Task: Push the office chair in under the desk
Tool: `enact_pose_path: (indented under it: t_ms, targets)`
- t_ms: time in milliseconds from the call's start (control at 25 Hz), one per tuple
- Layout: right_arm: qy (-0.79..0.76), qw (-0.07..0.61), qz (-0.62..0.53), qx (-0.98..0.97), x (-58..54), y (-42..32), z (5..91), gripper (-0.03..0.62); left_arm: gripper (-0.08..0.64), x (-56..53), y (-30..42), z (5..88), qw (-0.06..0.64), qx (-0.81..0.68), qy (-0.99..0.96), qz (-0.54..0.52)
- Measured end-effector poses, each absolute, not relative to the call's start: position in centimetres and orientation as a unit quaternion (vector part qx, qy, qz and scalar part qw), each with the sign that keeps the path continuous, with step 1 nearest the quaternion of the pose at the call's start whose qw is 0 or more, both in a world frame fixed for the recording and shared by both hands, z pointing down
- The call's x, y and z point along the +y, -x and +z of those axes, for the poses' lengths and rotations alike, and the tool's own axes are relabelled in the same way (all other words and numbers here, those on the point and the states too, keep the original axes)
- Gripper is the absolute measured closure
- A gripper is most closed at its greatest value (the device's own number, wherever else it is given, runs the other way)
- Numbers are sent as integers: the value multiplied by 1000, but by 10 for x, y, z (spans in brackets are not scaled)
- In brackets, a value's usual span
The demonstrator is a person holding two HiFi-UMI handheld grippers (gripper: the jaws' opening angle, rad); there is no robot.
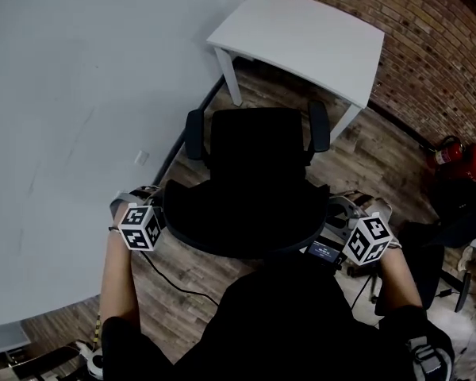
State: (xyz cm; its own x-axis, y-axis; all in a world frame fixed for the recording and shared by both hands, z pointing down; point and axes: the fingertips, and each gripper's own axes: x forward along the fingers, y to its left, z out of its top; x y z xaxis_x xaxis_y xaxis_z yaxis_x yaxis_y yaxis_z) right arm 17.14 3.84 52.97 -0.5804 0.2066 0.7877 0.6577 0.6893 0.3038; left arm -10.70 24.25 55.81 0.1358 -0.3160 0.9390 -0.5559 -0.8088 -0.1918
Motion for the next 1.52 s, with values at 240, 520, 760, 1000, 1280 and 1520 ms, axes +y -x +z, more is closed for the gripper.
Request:
enact_pose_path:
  t_ms: [240, 520, 760, 1000, 1280, 1520]
  targets:
    - [247, 377, -298, -842, 22, -145, 531, 469, 419, 219, 140, 562, 101, -292, -737, 602]
    - [235, 386, -287, -845, 11, -113, 533, 471, 416, 195, 179, 564, 89, -285, -738, 605]
    - [212, 396, -273, -851, 14, -87, 536, 472, 414, 175, 218, 566, 63, -260, -746, 610]
    - [172, 417, -245, -858, 24, -69, 537, 472, 414, 155, 250, 568, 28, -225, -763, 605]
    - [124, 432, -229, -864, 17, -47, 538, 471, 414, 115, 281, 567, -19, -197, -779, 596]
    - [94, 439, -216, -867, -3, -32, 534, 469, 416, 76, 302, 562, -45, -177, -785, 592]
